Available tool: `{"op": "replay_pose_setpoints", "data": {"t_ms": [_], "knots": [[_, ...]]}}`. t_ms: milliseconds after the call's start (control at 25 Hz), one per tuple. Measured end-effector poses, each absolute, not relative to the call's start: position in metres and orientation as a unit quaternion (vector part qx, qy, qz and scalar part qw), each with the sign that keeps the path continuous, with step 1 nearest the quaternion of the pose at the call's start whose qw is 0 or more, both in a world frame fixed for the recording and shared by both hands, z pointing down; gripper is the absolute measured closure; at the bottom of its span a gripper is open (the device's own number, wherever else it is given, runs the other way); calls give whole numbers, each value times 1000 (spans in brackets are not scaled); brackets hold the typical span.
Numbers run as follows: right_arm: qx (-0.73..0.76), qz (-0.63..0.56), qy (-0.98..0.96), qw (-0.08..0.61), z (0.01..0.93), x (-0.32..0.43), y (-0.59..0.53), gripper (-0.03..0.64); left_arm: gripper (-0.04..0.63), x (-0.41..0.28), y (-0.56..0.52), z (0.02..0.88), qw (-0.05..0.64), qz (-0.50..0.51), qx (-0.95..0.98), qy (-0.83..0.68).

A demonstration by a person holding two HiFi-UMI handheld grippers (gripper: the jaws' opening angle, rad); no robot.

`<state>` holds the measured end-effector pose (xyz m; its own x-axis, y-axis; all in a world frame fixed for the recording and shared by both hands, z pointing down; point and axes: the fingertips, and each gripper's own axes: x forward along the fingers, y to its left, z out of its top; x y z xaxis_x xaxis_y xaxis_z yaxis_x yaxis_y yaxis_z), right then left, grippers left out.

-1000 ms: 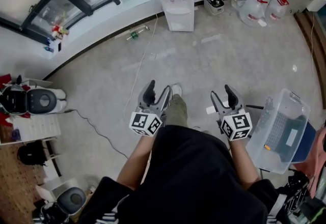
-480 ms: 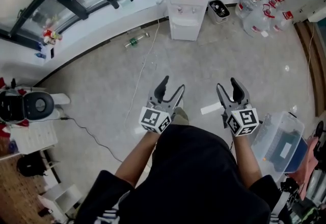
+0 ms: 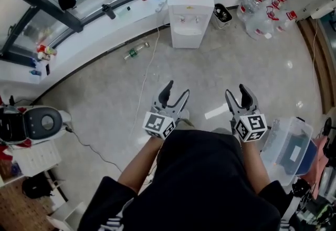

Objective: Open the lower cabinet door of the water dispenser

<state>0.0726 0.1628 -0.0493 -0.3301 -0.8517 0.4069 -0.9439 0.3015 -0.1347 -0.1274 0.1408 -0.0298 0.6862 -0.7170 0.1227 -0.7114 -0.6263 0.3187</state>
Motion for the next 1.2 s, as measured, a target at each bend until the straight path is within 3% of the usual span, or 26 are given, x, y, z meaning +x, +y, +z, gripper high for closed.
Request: {"op": "replay_pose_setpoints", "data": {"t_ms": [680, 1200], "knots": [[553, 197, -799, 127, -25, 97, 97, 393, 336, -111, 84, -18, 189, -5, 888, -419], [482, 210, -844, 107, 5, 136, -54, 388, 336, -31, -52, -8, 203, 26, 878, -433]]}}
